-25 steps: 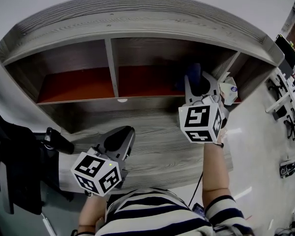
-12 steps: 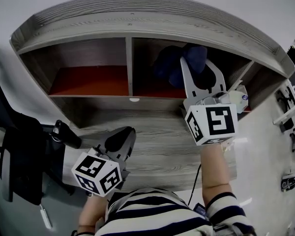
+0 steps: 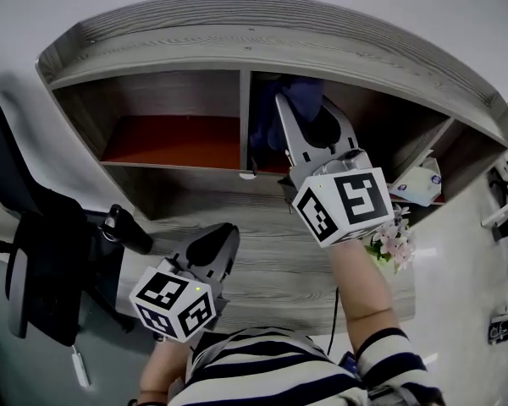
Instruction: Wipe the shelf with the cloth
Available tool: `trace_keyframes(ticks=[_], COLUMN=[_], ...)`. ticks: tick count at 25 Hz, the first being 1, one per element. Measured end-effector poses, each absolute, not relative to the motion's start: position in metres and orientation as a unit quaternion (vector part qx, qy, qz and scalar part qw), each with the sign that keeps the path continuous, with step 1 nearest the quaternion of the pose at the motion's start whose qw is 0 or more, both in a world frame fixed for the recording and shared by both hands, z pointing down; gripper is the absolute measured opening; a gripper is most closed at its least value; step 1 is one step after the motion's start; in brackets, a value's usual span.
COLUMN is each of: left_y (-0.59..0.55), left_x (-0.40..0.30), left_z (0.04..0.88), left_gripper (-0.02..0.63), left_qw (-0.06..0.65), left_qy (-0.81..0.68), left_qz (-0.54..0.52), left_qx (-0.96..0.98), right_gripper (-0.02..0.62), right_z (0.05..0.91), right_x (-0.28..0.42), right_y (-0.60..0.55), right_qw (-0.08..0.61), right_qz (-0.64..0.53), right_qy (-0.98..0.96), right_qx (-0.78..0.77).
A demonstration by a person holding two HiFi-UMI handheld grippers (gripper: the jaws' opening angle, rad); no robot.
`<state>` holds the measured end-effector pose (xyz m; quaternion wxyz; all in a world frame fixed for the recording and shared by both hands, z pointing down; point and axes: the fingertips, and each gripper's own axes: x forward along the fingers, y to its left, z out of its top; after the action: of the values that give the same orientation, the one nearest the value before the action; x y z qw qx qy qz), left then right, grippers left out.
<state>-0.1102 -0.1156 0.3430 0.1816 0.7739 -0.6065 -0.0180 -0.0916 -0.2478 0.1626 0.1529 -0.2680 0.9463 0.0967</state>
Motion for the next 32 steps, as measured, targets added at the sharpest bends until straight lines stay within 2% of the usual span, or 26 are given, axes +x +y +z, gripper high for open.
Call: trace_keyframes(ticks=[7, 13, 32], left_y=[-0.111, -0.111, -0.113], left_x=[-0.118, -0.12, -0.12], left_z=[0.346, 0.347, 0.348], left_gripper=[0.041, 0.04, 0.04], left_qw=[0.185, 0.186, 0.188], left_qy=[-0.616, -0.617, -0.61], left_qz=[-0.017, -0.017, -0.017], left_qx=[0.766, 0.764, 0.769], right_gripper=[0.095, 0.095, 0.092], right_z=[0.165, 0.166, 0.228], right_x=[-0.108, -0.117, -0.134], right_y=[-0.248, -0.251, -0.269], right_qw=[0.168, 0.149, -0.035], right_qz=[0.063, 0.073, 0.091], right_qy=[0.957, 0.959, 0.966], right_qx=[-0.229, -0.229, -0.239])
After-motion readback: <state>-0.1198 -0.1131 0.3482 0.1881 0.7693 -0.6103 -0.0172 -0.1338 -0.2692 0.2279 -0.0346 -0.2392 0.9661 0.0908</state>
